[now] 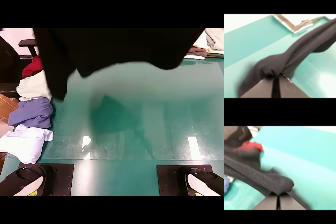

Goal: Fold the shirts.

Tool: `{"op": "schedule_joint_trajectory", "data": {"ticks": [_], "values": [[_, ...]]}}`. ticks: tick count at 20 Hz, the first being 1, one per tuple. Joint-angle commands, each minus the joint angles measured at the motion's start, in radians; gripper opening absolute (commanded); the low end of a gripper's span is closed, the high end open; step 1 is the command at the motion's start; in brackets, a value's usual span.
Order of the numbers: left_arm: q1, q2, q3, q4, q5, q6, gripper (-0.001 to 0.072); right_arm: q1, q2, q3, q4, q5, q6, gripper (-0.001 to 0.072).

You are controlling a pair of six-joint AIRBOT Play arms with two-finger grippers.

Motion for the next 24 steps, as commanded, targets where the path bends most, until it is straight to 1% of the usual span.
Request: {"op": "schedule_joint_trajectory", "data": {"ticks": [1, 2, 4, 7, 10, 12, 14, 16, 17, 18, 19, 20, 22, 24], "values": [[0.001, 0.021, 0.011, -0.035, -0.052, 0.002, 0.0026, -0.004, -0.032, 0.180, -0.084, 0.100, 0.075, 0.0016], [0.001, 0.011, 0.002, -0.028, -0.061, 0.002, 0.0025, -0.003, -0.068, 0.210, -0.121, 0.129, 0.103, 0.0016], [0.001, -0.024, -0.038, -0.010, -0.092, 0.002, 0.0025, 0.014, -0.134, 0.183, -0.150, 0.153, 0.113, 0.0015], [0.001, -0.103, -0.174, 0.028, -0.155, 0.002, 0.0025, 0.064, -0.231, 0.008, -0.151, 0.155, 0.111, 0.0016], [-0.004, -0.169, -0.405, 0.045, -0.192, 0.003, 0.0025, 0.100, -0.322, -0.185, -0.151, 0.156, 0.110, 0.0016], [-0.039, -0.176, -0.597, 0.044, -0.175, 0.015, 0.0025, 0.101, -0.345, -0.280, -0.150, 0.156, 0.102, 0.0016], [-0.107, -0.176, -0.750, 0.021, -0.174, 0.023, 0.0025, 0.098, -0.343, -0.341, -0.150, 0.158, 0.102, 0.0016], [-0.182, -0.176, -0.832, -0.067, -0.166, 0.033, 0.0027, 0.097, -0.335, -0.363, -0.150, 0.158, 0.102, 0.0016], [-0.211, -0.176, -0.847, -0.120, -0.157, 0.037, 0.0145, 0.097, -0.331, -0.365, -0.150, 0.156, 0.102, 0.0016], [-0.229, -0.176, -0.846, -0.161, -0.143, 0.047, 0.0542, 0.097, -0.331, -0.358, -0.150, 0.157, 0.102, 0.0016], [-0.233, -0.175, -0.843, -0.198, -0.113, 0.049, 0.0708, 0.097, -0.330, -0.357, -0.149, 0.155, 0.102, 0.0016], [-0.232, -0.175, -0.830, -0.196, -0.091, 0.055, 0.0711, 0.097, -0.329, -0.357, -0.149, 0.157, 0.102, 0.0016], [-0.190, -0.175, -0.775, -0.129, -0.069, 0.055, 0.0711, 0.097, -0.329, -0.357, -0.148, 0.158, 0.102, 0.0016], [-0.076, -0.175, -0.720, -0.043, -0.014, 0.052, 0.0711, 0.097, -0.329, -0.357, -0.148, 0.159, 0.102, 0.0016]]}}
